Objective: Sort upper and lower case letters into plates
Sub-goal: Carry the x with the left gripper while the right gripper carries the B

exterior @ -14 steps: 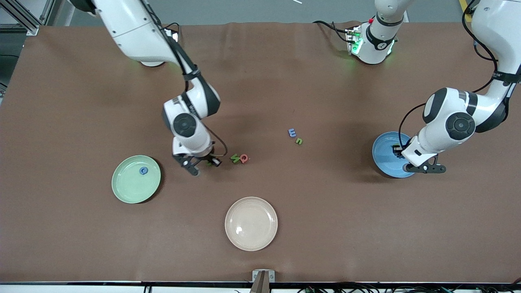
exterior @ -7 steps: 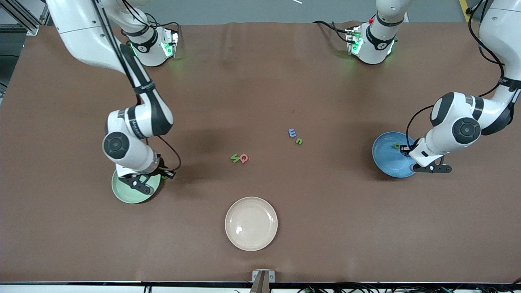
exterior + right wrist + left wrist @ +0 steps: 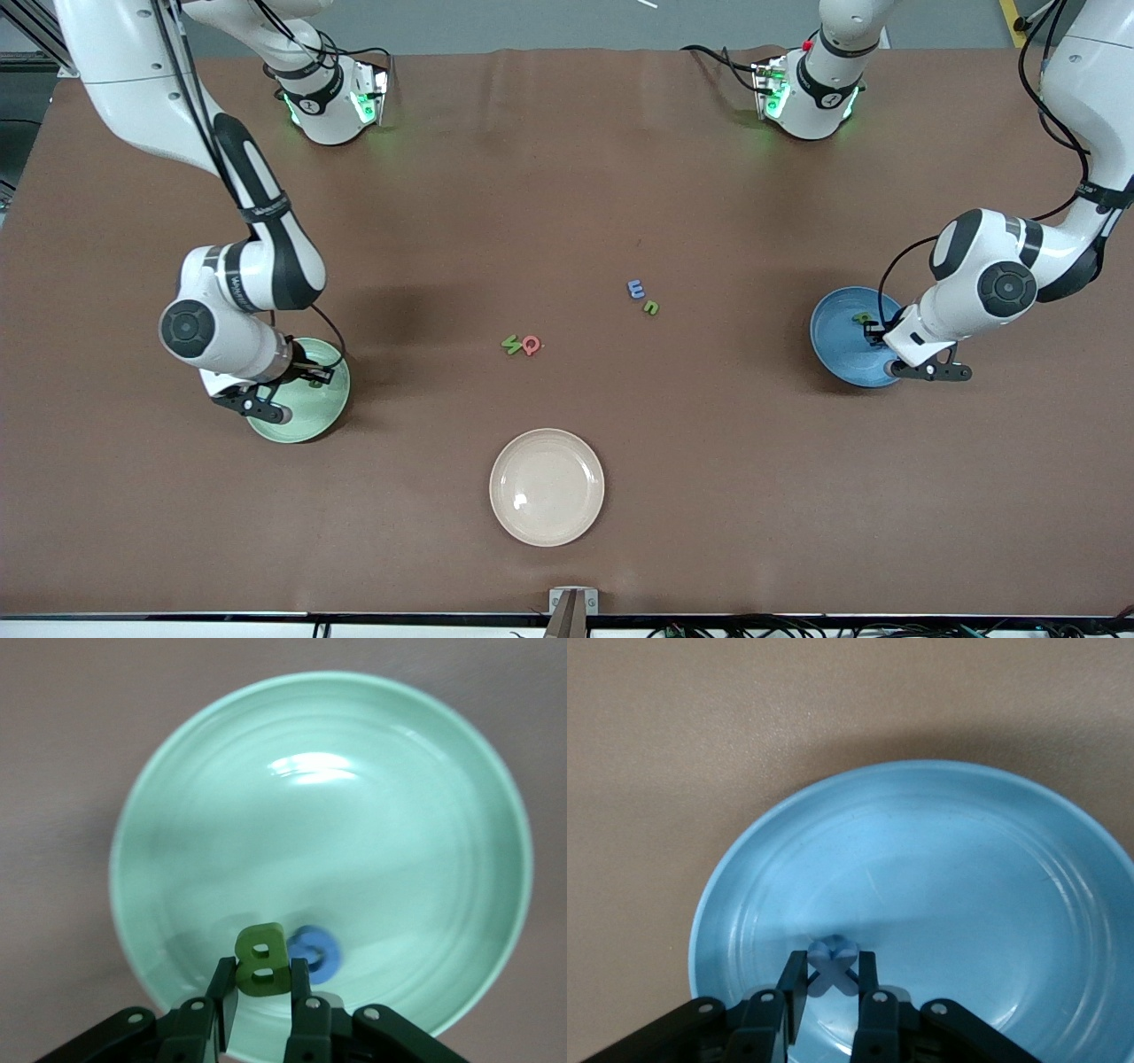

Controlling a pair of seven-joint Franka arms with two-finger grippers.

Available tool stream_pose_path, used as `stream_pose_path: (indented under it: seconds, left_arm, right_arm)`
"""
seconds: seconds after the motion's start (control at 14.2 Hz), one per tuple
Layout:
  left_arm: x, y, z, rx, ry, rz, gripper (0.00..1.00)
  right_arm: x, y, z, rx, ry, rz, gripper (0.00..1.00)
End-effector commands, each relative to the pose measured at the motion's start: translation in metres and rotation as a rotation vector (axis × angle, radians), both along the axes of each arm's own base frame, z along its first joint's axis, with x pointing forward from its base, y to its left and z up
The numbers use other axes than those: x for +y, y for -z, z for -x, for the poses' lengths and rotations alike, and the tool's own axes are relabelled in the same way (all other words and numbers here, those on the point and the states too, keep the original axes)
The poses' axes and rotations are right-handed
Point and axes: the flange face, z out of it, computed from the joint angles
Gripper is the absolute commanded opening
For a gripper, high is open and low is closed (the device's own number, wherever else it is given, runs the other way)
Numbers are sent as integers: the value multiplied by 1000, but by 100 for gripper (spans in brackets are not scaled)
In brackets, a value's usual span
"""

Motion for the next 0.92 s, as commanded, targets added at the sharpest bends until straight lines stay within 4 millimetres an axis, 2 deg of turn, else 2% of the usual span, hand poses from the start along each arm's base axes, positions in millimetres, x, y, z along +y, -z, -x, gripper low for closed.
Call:
stream_pose_path:
  seconds: [0.0, 0.21, 0.42, 0.49, 0.63, 0.71, 0.78, 0.85]
  left_arm:
    - [8, 2, 0, -15, 8, -3, 8]
    - [7, 7, 2, -7, 10, 3, 10]
    - [9, 5, 0, -12, 5, -1, 19]
    - [8, 4, 0, -14, 27, 0, 34]
    - [0, -6, -4, -32, 79, -4, 88]
    - [-13, -16, -7, -49, 95, -4, 100]
    - [-25, -25, -9, -63, 103, -6, 100]
    - [-41, -35, -11, -79, 97, -6, 100]
  right_arm:
    - [-21, 2, 10, -2, -41, -9, 1]
    - [-45, 6, 10, -27, -67, -13, 1]
    - [-69, 15, 7, -57, -94, -14, 1]
    - [-71, 18, 7, -62, -97, -14, 1]
    - [-72, 22, 7, -59, -87, -20, 3]
    - [-72, 23, 7, -58, -85, -21, 7]
    - [-72, 24, 7, -56, -83, -22, 26]
    - [-71, 24, 7, -55, -83, -22, 77]
